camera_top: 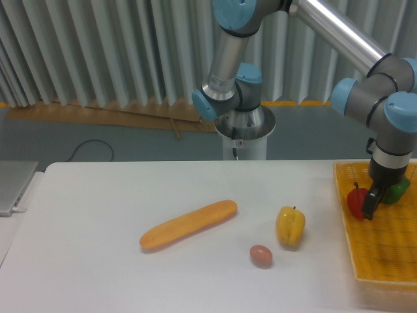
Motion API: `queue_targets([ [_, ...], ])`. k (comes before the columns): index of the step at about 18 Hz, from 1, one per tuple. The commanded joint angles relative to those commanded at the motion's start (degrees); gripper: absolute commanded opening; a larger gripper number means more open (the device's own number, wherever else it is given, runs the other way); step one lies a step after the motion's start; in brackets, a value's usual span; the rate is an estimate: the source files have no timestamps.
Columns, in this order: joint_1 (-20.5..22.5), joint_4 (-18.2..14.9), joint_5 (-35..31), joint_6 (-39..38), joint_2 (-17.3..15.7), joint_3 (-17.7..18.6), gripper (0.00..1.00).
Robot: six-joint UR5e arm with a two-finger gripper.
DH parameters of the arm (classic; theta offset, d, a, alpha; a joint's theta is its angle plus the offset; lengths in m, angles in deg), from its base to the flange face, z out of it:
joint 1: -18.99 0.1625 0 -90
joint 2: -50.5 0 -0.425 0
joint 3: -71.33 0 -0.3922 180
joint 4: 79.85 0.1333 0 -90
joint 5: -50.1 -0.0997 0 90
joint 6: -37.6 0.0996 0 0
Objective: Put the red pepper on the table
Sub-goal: 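Lower the gripper onto the red pepper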
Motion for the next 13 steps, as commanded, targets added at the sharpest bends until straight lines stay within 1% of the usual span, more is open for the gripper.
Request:
queue_targets([
  [1,1.2,-0.7,1.2,-0.1,0.1,-0.3,1.00],
  [2,2.1,-0.1,-0.5,0.6,0.0,0.0,1.00],
  [3,2.0,1.3,-4.0,3.2,-0.6,1.3,1.00],
  [4,2.1,4.2,-7.2,10.0,-0.8,2.3,1.00],
  [5,2.1,6.2,-8.7,16.2,-0.8,2.9,1.00],
  [6,2.1,6.5,-8.8,19.1,-0.6,2.9,1.00],
  [8,2.0,7.0,-9.1,20.1,-0.4,4.2,1.00],
  [11,1.1,8.9,-9.5,19.5,-0.7,8.0,1.00],
  [13,0.0,9.7,-10.8,20.0,-0.4,8.7,1.00],
])
